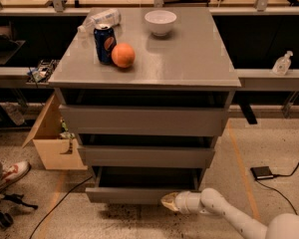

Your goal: Close bottom drawer

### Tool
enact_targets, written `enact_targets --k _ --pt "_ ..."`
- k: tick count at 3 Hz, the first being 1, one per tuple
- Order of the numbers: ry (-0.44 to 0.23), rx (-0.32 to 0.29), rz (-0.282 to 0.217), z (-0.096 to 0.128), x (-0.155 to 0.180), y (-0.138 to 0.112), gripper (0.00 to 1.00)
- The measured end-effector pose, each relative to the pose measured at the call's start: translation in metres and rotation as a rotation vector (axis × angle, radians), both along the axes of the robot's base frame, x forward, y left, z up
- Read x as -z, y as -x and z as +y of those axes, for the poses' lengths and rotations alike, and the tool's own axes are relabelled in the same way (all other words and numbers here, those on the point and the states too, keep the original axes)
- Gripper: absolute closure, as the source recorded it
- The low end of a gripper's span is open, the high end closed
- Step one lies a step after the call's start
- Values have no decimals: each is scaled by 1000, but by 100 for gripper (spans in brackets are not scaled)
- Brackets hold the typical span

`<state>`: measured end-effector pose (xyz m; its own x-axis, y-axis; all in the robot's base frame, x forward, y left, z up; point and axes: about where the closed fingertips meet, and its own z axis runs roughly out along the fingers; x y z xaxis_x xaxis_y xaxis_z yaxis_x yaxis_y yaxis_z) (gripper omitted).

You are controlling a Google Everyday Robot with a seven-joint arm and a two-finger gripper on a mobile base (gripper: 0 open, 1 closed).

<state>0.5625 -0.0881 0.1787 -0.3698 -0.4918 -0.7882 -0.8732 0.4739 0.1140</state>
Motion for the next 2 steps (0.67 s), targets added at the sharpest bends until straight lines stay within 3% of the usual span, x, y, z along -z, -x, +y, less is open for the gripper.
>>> enact_targets --k 2 --pt "98 -15 -179 21 -13 -37 100"
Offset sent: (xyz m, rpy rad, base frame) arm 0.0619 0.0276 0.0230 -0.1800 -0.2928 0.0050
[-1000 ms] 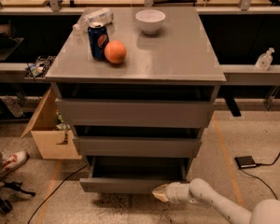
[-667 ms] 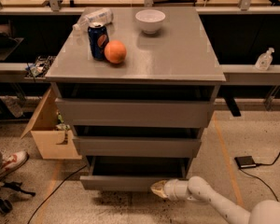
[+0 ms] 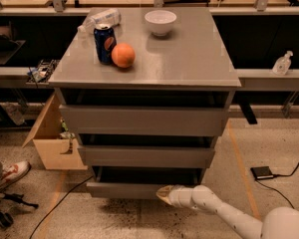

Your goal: Close bottom drawer

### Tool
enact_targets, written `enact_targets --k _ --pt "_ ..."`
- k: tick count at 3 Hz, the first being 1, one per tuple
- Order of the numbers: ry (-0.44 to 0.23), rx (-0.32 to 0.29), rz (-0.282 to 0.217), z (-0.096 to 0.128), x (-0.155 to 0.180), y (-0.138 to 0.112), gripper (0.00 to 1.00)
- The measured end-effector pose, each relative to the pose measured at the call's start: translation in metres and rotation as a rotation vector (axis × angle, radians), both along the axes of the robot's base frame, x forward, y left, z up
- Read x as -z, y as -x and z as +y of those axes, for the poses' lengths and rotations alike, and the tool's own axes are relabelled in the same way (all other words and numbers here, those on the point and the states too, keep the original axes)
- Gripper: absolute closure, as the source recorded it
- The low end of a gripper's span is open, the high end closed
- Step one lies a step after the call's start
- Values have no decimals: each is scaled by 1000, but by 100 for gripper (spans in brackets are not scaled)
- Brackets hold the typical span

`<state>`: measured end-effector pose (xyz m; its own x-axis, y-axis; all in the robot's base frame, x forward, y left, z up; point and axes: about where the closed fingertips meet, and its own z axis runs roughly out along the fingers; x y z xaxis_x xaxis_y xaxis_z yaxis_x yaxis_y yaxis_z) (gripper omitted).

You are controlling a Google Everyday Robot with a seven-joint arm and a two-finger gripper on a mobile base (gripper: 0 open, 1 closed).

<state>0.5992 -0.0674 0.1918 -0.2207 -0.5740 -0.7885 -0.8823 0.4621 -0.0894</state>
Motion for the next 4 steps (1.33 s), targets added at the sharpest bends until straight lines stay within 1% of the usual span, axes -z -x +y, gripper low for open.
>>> enact_targets --k 1,2,4 --pt "44 6 -56 7 -1 -15 100" --pt "68 8 -91 11 -1 -29 100" --pt "83 9 -126 17 1 -52 100"
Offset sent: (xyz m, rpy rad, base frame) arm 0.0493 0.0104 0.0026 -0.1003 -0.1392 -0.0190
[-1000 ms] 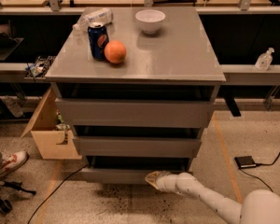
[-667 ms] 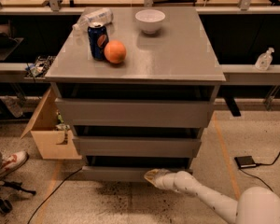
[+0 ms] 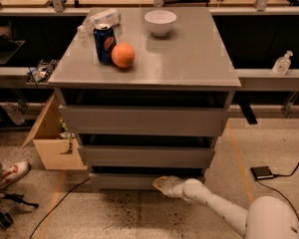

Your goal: Close bottom drawer

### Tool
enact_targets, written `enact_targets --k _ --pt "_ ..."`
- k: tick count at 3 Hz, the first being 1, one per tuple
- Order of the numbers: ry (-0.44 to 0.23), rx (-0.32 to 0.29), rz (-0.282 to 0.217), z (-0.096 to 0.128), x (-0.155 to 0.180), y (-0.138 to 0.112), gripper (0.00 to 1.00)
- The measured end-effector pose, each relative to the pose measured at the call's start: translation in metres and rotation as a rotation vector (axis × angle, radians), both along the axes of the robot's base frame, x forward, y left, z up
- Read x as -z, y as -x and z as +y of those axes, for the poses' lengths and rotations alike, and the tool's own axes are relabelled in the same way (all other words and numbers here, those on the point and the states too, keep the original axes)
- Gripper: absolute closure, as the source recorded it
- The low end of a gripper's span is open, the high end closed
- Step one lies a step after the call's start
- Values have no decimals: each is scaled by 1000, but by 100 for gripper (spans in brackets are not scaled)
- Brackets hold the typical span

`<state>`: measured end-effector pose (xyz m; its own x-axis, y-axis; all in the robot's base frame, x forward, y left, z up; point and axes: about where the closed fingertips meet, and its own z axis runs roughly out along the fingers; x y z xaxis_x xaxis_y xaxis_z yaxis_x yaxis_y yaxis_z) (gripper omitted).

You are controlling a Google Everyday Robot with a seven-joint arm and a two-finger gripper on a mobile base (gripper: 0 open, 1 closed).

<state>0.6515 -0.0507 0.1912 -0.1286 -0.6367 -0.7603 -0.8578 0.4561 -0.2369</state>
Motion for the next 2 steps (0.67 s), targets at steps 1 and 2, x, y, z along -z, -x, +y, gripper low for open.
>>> enact_targets --k 1,2 --pt "-2 -3 -13 2 0 -9 100" --pt "-3 -7 -17 4 0 -13 100"
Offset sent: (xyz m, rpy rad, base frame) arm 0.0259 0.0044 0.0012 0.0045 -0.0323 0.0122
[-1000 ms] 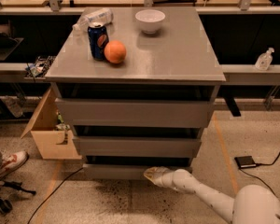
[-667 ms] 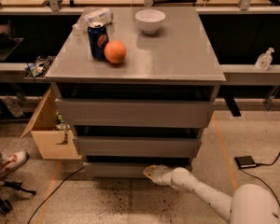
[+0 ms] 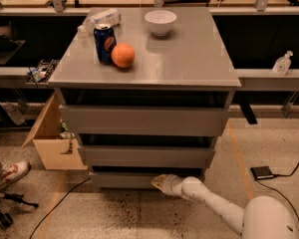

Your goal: Close bottom drawer

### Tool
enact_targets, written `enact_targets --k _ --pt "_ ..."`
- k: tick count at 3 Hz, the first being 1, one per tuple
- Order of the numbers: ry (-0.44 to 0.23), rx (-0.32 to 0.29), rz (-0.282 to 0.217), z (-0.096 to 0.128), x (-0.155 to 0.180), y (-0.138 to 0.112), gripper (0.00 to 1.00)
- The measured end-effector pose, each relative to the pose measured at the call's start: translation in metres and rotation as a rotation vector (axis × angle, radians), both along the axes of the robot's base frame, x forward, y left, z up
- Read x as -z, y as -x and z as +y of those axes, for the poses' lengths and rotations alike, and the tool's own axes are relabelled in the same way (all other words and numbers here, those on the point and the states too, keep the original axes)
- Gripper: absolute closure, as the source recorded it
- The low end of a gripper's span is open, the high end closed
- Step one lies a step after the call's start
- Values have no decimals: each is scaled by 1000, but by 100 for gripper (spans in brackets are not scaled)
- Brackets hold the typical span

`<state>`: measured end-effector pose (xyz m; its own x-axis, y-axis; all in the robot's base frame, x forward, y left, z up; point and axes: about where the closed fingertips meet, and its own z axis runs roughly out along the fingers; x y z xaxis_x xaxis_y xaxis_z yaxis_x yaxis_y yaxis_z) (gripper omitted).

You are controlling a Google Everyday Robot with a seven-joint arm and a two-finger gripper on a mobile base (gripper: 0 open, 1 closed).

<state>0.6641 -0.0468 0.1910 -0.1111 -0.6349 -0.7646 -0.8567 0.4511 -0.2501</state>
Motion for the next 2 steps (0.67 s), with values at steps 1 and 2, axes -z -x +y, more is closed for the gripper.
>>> enact_targets --k 1,2 --pt "3 -8 4 2 1 -1 100" --pt "3 -8 4 2 1 -1 100"
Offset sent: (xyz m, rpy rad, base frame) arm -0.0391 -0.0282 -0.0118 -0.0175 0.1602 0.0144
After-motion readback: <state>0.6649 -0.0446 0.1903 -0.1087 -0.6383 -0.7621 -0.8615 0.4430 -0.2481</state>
